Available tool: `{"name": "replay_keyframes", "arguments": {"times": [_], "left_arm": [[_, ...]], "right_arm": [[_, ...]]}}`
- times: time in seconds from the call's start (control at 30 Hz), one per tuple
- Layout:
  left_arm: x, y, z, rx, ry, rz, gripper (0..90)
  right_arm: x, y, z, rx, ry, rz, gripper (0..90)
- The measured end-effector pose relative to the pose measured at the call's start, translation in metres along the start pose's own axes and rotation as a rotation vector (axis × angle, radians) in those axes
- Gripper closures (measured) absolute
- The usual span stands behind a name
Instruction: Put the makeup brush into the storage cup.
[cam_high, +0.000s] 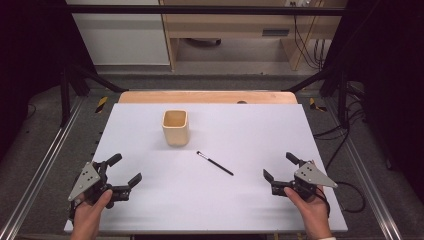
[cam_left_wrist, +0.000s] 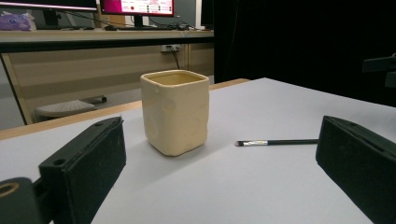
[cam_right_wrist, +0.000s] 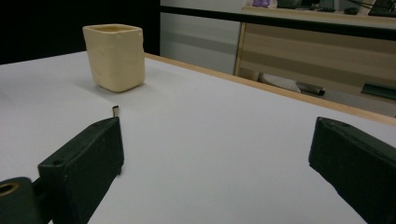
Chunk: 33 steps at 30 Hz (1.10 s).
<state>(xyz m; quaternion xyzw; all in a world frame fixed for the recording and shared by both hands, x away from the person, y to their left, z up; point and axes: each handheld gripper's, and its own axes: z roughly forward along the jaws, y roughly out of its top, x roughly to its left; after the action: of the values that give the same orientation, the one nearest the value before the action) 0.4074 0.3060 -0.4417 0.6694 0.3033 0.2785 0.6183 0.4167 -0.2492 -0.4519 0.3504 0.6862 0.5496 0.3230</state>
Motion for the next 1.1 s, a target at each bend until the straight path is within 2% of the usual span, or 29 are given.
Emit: {"name": "replay_keyframes", "arguments": {"times": [0.07, 0.17, 0.4, 0.47, 0.5, 0.53, 0.6, 0.67, 0.7, 0.77, 0.87, 0.9, 1.0, 1.1], "left_arm": [[0.000, 0.000, 0.000, 0.000, 0.000, -0.002, 1.5], [-0.002, 0.000, 0.001, 0.002, -0.004, -0.001, 1.5], [-0.005, -0.001, 0.002, 0.016, -0.014, 0.012, 1.5], [-0.005, -0.002, 0.003, 0.011, -0.018, 0.001, 1.5], [-0.005, -0.001, 0.003, 0.005, -0.023, -0.010, 1.5], [-0.006, -0.001, 0.003, 0.000, -0.024, -0.011, 1.5], [-0.006, -0.001, 0.003, 0.002, -0.024, -0.009, 1.5], [-0.006, -0.002, 0.002, 0.002, -0.022, -0.010, 1.5], [-0.005, -0.002, 0.002, 0.002, -0.019, -0.011, 1.5], [-0.002, -0.003, 0.002, 0.002, -0.010, -0.013, 1.5], [0.000, -0.004, 0.002, 0.007, -0.003, -0.013, 1.5], [0.000, -0.004, 0.002, 0.007, -0.003, -0.013, 1.5], [0.002, -0.005, 0.003, 0.013, 0.000, -0.011, 1.5], [0.001, -0.006, 0.004, 0.029, -0.005, 0.003, 1.5]], "right_arm": [[0.000, 0.000, 0.000, 0.006, -0.002, -0.001, 4.5], [0.002, 0.000, 0.000, 0.038, 0.003, 0.027, 5.5], [0.008, 0.001, 0.000, 0.068, 0.013, 0.017, 5.1], [0.010, 0.002, 0.000, 0.073, 0.017, 0.019, 4.9], [0.014, 0.004, 0.000, 0.108, 0.019, 0.002, 4.6], [0.014, 0.004, 0.000, 0.108, 0.019, 0.002, 4.6], [0.020, 0.007, 0.004, 0.162, 0.015, -0.032, 4.5], [0.025, 0.011, 0.007, 0.191, 0.025, -0.063, 4.4], [0.025, 0.011, 0.007, 0.191, 0.025, -0.063, 4.4], [0.031, 0.018, 0.013, 0.248, 0.054, -0.094, 4.0], [0.034, 0.022, 0.019, 0.309, 0.084, -0.110, 4.0], [0.034, 0.022, 0.019, 0.309, 0.084, -0.110, 4.0], [0.038, 0.026, 0.025, 0.374, 0.116, -0.136, 4.4], [0.040, 0.030, 0.029, 0.416, 0.133, -0.148, 4.7]]}}
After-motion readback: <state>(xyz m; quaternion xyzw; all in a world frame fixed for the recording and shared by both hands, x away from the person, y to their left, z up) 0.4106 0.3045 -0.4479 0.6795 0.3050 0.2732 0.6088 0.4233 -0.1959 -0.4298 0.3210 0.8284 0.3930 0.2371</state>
